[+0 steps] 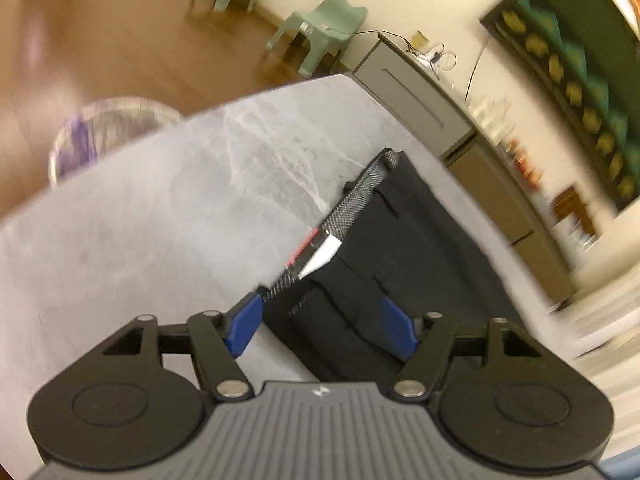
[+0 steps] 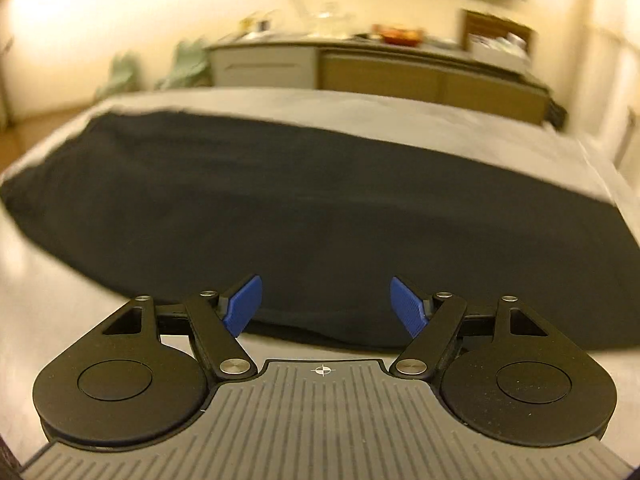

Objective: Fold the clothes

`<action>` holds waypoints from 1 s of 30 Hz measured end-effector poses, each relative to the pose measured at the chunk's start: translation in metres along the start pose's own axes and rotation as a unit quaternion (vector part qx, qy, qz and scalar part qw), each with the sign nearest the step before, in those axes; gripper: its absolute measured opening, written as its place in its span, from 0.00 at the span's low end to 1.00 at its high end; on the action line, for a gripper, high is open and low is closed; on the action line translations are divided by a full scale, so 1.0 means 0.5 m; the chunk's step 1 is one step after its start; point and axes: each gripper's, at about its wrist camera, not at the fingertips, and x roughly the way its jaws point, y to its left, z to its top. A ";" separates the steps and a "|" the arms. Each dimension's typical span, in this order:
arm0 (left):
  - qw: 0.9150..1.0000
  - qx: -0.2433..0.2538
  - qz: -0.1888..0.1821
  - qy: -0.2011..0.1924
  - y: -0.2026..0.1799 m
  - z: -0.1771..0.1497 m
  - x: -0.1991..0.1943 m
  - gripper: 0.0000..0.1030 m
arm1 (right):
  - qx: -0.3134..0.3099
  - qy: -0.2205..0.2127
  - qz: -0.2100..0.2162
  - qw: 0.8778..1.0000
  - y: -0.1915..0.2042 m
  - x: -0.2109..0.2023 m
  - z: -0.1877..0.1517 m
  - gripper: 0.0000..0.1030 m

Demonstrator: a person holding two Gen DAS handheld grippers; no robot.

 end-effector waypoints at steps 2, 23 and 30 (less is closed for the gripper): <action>1.000 0.007 0.010 0.023 -0.001 -0.011 0.018 0.65 | 0.053 -0.005 0.004 0.999 -0.046 -0.003 -0.010 0.74; 0.999 -0.050 0.001 0.010 -0.044 -0.034 0.108 0.11 | 0.123 0.012 0.024 0.992 -0.095 0.081 -0.021 0.80; 0.993 -0.110 0.028 -0.014 0.009 -0.018 0.097 0.10 | 0.091 0.012 -0.002 0.996 -0.091 0.070 -0.031 0.80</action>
